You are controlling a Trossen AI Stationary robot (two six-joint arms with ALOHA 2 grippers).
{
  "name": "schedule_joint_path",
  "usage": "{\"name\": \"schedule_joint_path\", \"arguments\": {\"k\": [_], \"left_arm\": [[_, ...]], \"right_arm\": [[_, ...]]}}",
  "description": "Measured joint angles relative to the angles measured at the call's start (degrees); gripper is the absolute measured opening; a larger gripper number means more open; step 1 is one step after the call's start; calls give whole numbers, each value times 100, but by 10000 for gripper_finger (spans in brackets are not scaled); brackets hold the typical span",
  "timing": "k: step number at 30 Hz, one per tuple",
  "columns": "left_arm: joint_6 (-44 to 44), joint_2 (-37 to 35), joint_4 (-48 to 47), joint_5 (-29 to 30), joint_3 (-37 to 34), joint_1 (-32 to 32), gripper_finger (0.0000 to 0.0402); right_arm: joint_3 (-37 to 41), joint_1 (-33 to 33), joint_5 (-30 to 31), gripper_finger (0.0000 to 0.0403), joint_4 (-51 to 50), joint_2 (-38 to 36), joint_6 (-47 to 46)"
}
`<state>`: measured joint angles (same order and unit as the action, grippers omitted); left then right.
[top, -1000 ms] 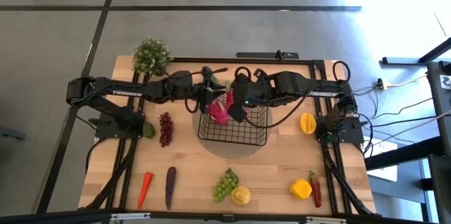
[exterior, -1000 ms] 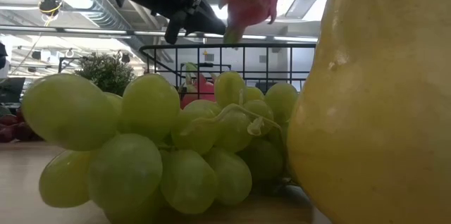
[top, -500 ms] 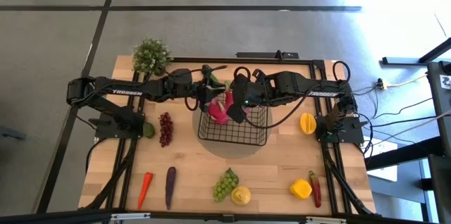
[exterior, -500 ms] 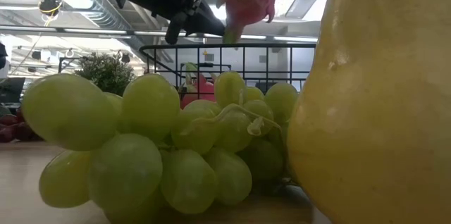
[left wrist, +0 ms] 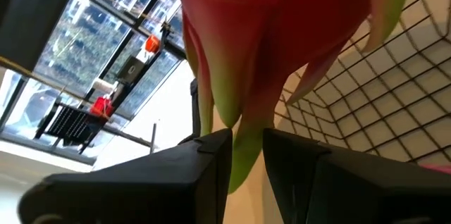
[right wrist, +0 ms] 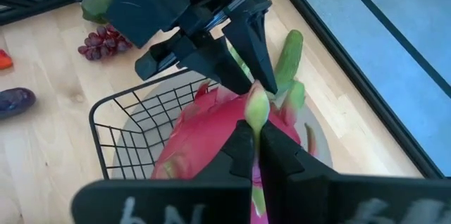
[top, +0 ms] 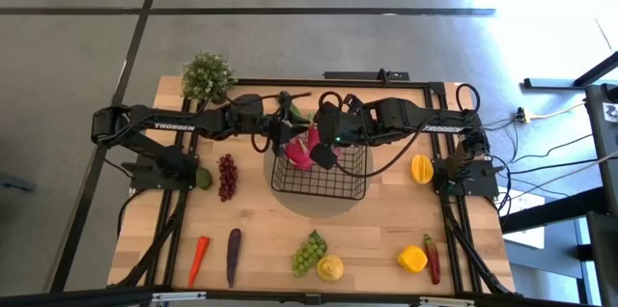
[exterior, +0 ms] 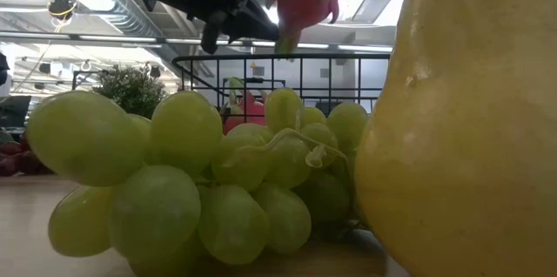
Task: Build produce basket
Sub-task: Put the pink dragon fruit into the black wire basket
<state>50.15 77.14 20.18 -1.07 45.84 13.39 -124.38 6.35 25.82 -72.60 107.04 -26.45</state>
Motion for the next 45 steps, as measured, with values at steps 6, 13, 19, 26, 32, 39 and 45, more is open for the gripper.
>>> {"name": "schedule_joint_path", "arguments": {"k": [6,13,19,26,32,39,45], "left_arm": [[1,118,-15,-123,0,15,74],[237,229,25,-106,-2,26,74],[297,229,52,-109,-2,26,59],[213,229,50,-99,-2,22,6],[299,224,-17,23,-2,17,1],[531,222,-147,61,-2,-31,0],[581,221,-328,129,-2,-153,0]], "right_arm": [[2,0,0,0,48,0,133],[2,-2,0,0,116,0,192],[2,0,0,0,116,2,212],[2,0,-52,0,120,2,299],[4,-87,-580,12,119,4,363],[4,-186,-893,53,120,4,468],[4,-184,-832,115,125,4,623]]}}
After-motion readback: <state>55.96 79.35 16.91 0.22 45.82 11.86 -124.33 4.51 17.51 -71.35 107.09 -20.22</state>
